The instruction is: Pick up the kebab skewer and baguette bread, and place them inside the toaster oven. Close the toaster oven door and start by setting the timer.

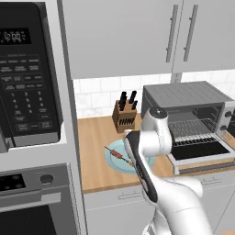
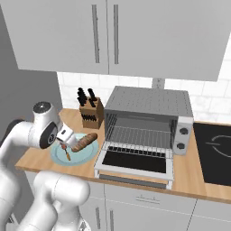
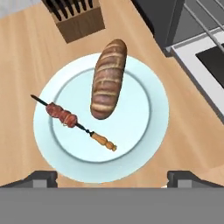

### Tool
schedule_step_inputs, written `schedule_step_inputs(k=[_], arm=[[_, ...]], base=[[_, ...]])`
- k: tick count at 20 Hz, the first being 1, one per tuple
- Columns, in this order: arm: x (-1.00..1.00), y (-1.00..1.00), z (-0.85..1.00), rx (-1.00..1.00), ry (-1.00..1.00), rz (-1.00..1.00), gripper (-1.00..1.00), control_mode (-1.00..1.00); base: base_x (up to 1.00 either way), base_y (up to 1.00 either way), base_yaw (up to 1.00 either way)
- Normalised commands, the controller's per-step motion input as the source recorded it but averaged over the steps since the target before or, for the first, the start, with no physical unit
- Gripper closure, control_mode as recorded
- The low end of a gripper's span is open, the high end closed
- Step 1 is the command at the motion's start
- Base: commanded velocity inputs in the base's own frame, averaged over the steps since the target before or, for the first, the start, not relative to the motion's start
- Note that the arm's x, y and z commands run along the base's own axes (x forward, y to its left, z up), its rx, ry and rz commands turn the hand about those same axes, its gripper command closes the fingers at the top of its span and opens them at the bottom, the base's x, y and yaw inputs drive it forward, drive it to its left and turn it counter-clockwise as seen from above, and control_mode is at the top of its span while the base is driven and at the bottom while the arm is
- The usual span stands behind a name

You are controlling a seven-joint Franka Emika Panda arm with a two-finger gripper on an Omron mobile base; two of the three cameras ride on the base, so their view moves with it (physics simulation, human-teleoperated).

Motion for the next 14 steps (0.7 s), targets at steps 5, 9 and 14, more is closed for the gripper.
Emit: schedule_step_inputs(k=[5, 9, 14], arm=[[0.66, 0.18, -0.10, 0.00, 0.18, -0.19, -1.00, -1.00], [0.37, -0.02, 0.00, 0.00, 0.19, -0.13, -1.00, -1.00], [0.09, -0.10, -0.15, 0.00, 0.15, -0.07, -1.00, -1.00]], base=[[0.00, 0.00, 0.00], [0.00, 0.00, 0.00], [0.00, 0.00, 0.00]])
